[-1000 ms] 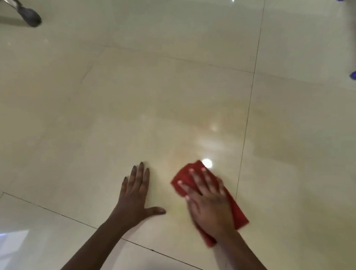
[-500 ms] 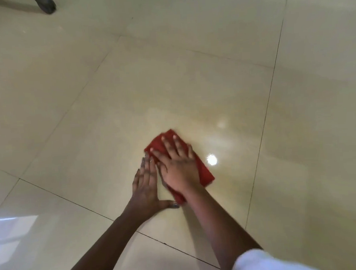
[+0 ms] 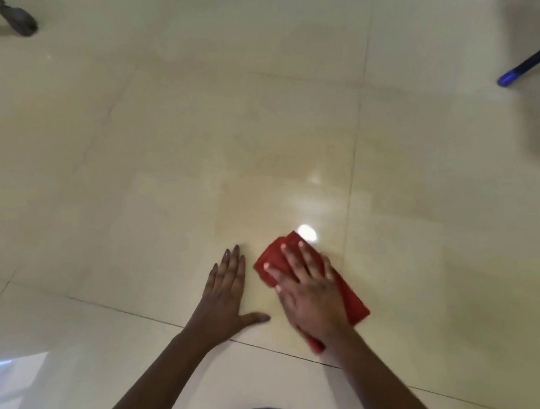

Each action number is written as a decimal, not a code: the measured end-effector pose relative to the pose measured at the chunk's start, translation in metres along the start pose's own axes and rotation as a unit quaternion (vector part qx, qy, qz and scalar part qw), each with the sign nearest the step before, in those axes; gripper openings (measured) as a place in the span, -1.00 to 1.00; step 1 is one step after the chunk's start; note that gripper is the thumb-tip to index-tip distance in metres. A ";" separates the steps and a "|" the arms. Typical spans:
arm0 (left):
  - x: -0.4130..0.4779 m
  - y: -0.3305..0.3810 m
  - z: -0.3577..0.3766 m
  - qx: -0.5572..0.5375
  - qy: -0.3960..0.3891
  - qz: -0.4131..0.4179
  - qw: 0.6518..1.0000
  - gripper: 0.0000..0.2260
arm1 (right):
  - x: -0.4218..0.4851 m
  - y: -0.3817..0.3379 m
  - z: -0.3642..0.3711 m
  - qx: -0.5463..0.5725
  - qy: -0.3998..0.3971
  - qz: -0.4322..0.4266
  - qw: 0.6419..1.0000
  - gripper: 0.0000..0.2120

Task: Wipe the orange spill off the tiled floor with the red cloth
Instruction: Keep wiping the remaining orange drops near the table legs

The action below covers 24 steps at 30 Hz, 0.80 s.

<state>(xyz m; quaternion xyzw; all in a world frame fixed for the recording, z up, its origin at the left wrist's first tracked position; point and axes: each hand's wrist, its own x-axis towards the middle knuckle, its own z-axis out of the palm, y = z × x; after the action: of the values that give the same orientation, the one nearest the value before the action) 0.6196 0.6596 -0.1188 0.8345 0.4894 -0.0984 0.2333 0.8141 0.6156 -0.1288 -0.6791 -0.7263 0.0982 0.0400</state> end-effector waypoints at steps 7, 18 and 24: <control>0.049 0.082 0.007 0.022 0.013 0.088 0.996 -0.03 | -0.009 0.121 -0.027 -0.034 0.025 0.244 0.969 -0.56; 0.072 0.117 0.017 0.097 -0.049 0.090 0.990 0.10 | -0.043 0.092 -0.019 0.010 0.056 0.327 0.943 -0.51; 0.077 0.146 0.017 0.099 -0.028 0.114 0.988 0.04 | -0.063 0.205 -0.032 0.007 0.070 0.414 0.908 -0.52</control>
<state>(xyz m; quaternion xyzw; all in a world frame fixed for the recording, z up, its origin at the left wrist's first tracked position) 0.7851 0.6504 -0.1207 0.9006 0.3727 -0.1421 0.1728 1.0256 0.5680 -0.1330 -0.9235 -0.3748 0.0629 0.0514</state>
